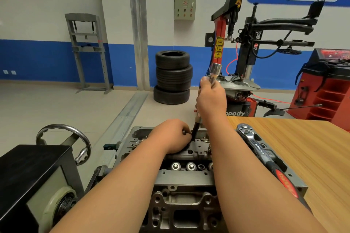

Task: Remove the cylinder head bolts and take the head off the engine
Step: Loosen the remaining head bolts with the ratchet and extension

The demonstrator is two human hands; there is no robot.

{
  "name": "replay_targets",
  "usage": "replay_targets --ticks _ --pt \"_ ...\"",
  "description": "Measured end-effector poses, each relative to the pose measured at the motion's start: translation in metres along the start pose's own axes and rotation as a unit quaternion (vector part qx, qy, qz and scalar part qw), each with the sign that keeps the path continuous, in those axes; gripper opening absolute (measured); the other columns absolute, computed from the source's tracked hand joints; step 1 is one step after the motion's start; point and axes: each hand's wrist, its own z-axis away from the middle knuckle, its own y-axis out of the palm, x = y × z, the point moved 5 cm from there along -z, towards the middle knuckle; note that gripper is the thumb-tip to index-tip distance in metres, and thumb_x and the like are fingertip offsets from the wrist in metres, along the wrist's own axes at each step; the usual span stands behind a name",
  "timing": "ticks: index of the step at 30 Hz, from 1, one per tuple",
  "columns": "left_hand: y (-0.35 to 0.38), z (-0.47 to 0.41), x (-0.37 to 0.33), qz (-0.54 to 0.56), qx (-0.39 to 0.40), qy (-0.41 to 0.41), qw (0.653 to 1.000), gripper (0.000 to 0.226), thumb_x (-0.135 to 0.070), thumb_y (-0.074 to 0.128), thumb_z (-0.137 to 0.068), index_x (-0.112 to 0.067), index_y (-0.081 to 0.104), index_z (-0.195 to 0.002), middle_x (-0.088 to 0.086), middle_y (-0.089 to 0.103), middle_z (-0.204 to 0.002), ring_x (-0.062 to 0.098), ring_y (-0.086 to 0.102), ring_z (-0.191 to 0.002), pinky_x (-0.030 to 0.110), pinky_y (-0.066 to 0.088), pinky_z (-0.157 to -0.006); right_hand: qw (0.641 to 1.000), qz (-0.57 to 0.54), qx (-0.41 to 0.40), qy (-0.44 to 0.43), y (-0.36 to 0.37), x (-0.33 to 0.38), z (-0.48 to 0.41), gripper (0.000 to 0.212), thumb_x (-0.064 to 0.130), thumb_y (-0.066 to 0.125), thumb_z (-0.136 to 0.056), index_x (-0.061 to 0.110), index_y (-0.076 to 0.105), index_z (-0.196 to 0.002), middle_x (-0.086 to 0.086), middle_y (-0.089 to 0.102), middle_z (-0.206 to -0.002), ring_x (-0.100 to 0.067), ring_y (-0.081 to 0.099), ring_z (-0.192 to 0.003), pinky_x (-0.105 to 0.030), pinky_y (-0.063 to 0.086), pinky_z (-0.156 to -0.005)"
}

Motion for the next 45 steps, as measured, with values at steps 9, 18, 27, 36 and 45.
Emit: replay_targets --ticks 9,18,27,36,45 --pt "0.001 0.005 -0.003 -0.019 0.010 -0.014 1.000 0.024 -0.031 0.051 -0.088 -0.035 0.072 -0.101 -0.007 0.069 -0.109 0.017 0.061 -0.101 0.038 0.054 -0.086 0.998 0.053 0.014 -0.041 -0.001 -0.004 0.007 0.025 0.035 0.042 -0.101 0.024 0.049 -0.080 0.007 0.048 -0.066 -0.007 0.044 -0.059 -0.025 0.033 -0.056" --pt "0.002 0.004 -0.004 -0.020 0.014 -0.014 1.000 0.022 -0.030 0.053 -0.088 -0.035 0.071 -0.100 -0.009 0.069 -0.110 0.013 0.061 -0.100 0.035 0.053 -0.083 1.000 0.015 0.015 0.016 -0.007 -0.006 0.004 0.023 0.034 0.044 -0.100 0.025 0.050 -0.080 0.001 0.050 -0.070 -0.019 0.049 -0.070 -0.048 0.050 -0.075" --pt "0.001 0.003 -0.003 -0.020 0.005 -0.017 1.000 0.021 -0.032 0.053 -0.086 -0.035 0.071 -0.097 -0.010 0.069 -0.106 0.014 0.061 -0.098 0.037 0.054 -0.085 0.993 0.096 0.073 -0.005 -0.003 0.000 0.004 0.026 0.034 0.045 -0.100 0.023 0.047 -0.076 -0.001 0.052 -0.072 -0.019 0.053 -0.070 -0.041 0.048 -0.068" --pt "-0.011 -0.009 -0.007 0.093 -0.009 -0.030 0.995 0.023 -0.029 0.061 -0.085 -0.023 0.069 -0.106 -0.002 0.070 -0.105 0.015 0.063 -0.094 0.033 0.053 -0.083 0.993 0.035 0.105 0.033 0.011 -0.009 0.006 0.029 0.037 0.048 -0.098 0.021 0.050 -0.073 -0.001 0.050 -0.068 -0.016 0.045 -0.065 -0.039 0.042 -0.067" --pt "0.003 -0.017 -0.021 0.180 0.031 -0.026 0.983 0.015 -0.030 0.067 -0.085 -0.016 0.072 -0.086 0.005 0.071 -0.083 0.023 0.064 -0.080 0.034 0.051 -0.075 0.992 0.019 0.118 0.036 0.009 -0.006 0.002 0.039 0.040 0.052 -0.095 0.018 0.043 -0.064 -0.006 0.044 -0.063 -0.021 0.040 -0.061 -0.039 0.037 -0.063"
